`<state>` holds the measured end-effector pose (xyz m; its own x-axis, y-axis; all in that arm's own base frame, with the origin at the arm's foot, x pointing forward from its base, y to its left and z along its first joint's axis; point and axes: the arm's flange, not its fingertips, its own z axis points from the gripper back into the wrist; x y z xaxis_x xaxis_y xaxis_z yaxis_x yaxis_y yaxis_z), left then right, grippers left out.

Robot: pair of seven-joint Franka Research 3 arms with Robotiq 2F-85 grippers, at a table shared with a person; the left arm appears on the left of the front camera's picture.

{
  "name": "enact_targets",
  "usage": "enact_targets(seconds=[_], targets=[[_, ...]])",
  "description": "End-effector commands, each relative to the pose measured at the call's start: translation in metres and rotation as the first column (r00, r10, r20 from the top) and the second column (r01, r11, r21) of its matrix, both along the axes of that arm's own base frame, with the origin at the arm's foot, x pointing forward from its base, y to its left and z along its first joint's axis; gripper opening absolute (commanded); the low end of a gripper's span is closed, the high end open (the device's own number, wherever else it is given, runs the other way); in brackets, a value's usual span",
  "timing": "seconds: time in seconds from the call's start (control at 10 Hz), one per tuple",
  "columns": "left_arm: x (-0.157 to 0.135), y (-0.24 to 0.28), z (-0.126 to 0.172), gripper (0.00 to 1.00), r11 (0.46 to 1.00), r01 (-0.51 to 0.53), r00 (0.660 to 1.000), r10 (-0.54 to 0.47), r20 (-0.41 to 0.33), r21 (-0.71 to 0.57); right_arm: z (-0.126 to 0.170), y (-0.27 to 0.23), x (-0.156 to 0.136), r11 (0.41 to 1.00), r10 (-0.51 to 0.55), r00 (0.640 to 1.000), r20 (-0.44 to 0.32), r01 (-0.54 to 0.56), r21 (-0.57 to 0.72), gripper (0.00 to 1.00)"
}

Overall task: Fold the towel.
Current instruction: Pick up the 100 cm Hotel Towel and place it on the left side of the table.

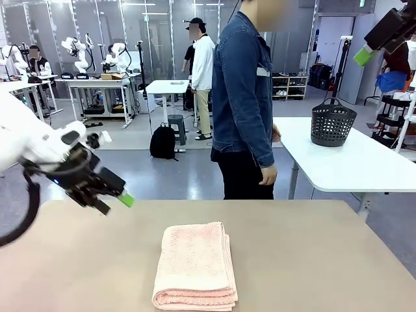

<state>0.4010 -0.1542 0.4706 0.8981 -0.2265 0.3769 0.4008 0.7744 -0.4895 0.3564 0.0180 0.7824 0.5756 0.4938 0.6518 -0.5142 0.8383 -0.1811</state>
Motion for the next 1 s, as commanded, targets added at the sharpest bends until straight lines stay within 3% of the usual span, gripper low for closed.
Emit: enact_targets(seconds=[0.0, 0.2, 0.5, 0.8, 0.9], targets=[[0.018, -0.017, -0.038, 1.00, 0.997, -0.029, 1.000, 0.028, -0.008, -0.071, 0.000, 0.000, 0.000, 1.000, -0.005, 1.000, -0.002, 0.005, 0.002, 1.00], [0.029, -0.034, -0.086, 1.00, 0.994, -0.060, 0.993, 0.051, -0.103, -0.089, 0.000, 0.000, 0.000, 1.000, -0.005, 1.000, -0.002, 0.005, 0.002, 1.00], [0.032, -0.048, -0.132, 1.00, 0.977, -0.112, 0.980, 0.078, -0.182, -0.184, 0.000, 0.000, 0.000, 1.000, -0.005, 1.000, -0.002, 0.005, 0.002, 1.00], [0.027, -0.060, -0.170, 1.00, 0.960, -0.168, 0.966, 0.115, -0.231, -0.226, 0.000, 0.000, 0.000, 1.000, -0.005, 1.000, -0.002, 0.005, 0.002, 1.00], [0.024, -0.060, -0.178, 1.00, 0.957, -0.187, 0.967, 0.140, -0.214, -0.222, 0.000, 0.000, 0.000, 1.000, -0.005, 1.000, -0.002, 0.005, 0.002, 1.00]])
